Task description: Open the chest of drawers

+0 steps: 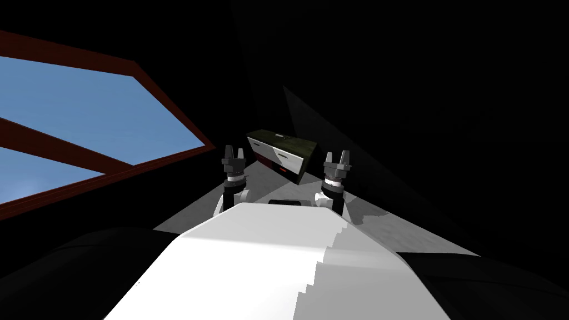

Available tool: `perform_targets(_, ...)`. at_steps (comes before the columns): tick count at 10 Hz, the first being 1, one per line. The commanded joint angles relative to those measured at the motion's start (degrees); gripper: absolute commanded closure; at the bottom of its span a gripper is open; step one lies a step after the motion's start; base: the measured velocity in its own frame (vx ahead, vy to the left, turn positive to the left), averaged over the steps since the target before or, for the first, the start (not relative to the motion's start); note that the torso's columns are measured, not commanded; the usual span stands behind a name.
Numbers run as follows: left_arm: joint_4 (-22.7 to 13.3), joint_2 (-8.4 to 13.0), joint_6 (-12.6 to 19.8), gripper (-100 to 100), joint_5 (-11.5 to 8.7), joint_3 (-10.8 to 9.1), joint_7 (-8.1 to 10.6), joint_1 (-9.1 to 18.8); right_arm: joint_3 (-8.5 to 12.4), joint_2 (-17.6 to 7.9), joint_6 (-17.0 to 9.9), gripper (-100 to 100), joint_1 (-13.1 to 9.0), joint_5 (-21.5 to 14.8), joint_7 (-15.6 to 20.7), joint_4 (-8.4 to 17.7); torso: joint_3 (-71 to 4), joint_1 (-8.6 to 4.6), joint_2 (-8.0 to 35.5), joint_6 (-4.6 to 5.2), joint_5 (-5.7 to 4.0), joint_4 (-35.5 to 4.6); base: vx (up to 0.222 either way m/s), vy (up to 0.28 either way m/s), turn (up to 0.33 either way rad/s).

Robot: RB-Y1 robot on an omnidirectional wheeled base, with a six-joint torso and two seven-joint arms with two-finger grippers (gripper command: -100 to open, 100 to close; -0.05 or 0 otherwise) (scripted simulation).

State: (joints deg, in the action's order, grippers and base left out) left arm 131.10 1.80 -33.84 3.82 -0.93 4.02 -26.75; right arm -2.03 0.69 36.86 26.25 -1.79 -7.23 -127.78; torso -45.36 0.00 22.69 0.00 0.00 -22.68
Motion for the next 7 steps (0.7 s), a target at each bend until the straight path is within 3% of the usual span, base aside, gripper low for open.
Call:
perform_targets(1,0.0,0.0,0.0,0,0.0,0.0,0.0,0.0,0.0,0.0,0.0,0,0.0,0.0,0.0,0.0,-8.5,0.0,4.2,0.0,0.0,-4.2,0.0,0.0,0.0)
perform_targets(3,0.0,0.0,0.0,0,0.0,0.0,0.0,0.0,0.0,0.0,0.0,0,0.0,0.0,0.0,0.0,-25.4,0.0,12.7,0.0,0.0,-12.7,0.0,0.0,0.0)
perform_targets(4,-1.2,2.4,0.3,-100,0.2,0.26,-0.18,0.5,0.0,0.0,0.0,0,0.0,0.0,0.0,0.0,-33.8,0.0,16.9,0.0,0.0,-16.9,0.037,-0.006,-0.052)
perform_targets(7,-5.3,5.0,1.4,-100,0.9,1.14,-0.76,2.2,0.0,0.0,0.0,0,0.0,0.0,0.0,0.0,-39.3,0.04,19.4,0.01,0.01,-19.5,0.082,0.002,-0.078)
